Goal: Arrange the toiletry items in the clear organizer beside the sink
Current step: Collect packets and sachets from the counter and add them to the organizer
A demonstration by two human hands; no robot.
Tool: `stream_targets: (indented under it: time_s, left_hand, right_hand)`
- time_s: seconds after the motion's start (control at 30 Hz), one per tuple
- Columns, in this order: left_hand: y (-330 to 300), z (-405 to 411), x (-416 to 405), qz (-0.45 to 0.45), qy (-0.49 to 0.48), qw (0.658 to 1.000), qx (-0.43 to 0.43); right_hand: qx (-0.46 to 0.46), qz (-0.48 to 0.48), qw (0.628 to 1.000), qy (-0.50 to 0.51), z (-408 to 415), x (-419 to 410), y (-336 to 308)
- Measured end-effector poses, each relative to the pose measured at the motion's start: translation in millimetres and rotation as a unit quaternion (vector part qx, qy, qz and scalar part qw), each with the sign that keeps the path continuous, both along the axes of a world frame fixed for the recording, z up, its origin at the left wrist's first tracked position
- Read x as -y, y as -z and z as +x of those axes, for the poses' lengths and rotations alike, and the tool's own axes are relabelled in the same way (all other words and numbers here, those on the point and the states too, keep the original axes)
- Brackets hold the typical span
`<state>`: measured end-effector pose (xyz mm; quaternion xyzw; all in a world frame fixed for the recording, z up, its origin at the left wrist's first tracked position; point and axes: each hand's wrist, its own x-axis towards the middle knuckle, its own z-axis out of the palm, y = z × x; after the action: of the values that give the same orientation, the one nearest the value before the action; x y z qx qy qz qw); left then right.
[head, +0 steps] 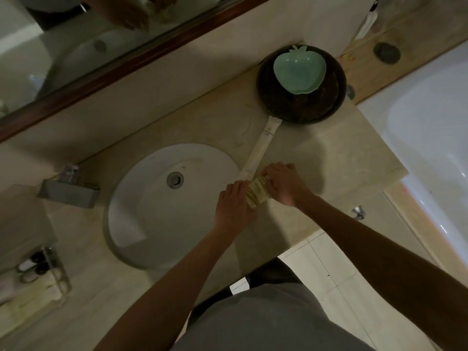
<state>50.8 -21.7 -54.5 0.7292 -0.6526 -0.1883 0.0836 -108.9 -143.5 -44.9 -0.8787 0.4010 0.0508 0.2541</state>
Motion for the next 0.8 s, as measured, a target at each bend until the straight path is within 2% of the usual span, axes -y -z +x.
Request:
stream_targets:
  time_s: [0.1,0.23,0.33,0.47,0.63,0.7,0.8]
  left_hand:
    - [0.5,-14.6,14.3,-0.004,0.048,0.998,0.034]
    - [3.6,-32.8,24.6,0.013,0.049,0.998,0.047]
    - [5.1,-35.9,21.6,0.023,0.019,0.999,0.017]
    - [6.7,-27.1,5.4,0.012,-0.048,0.995,-0.090]
    - [10.3,-14.6,-7.9,-0.002,-0.052,0.993,-0.110]
    - [8.2,-13.4,-6.0,-0.014,-0.045,0.993,-0.104]
    - [2.9,-17.2,3.6,-0.018,-0.007,0.997,-0.077]
  right_hand:
    - [-0.001,-0.035,0.998,0.058,-15.0,-4.1,3.1]
    - [0.030,-0.052,0.991,0.119,-35.2,-9.8,3.4]
    - [0.054,-0.033,0.995,0.078,-34.2,-18.9,0.9]
    - [0.052,-0.002,0.999,-0.011,-9.7,-36.6,5.1]
    - [0.055,-0.003,0.997,-0.052,12.0,-40.5,13.9]
    - [0.072,-0.032,0.997,-0.015,7.7,-38.0,14.8]
    - [0.102,-0.070,0.988,0.094,-10.0,-35.0,8.8]
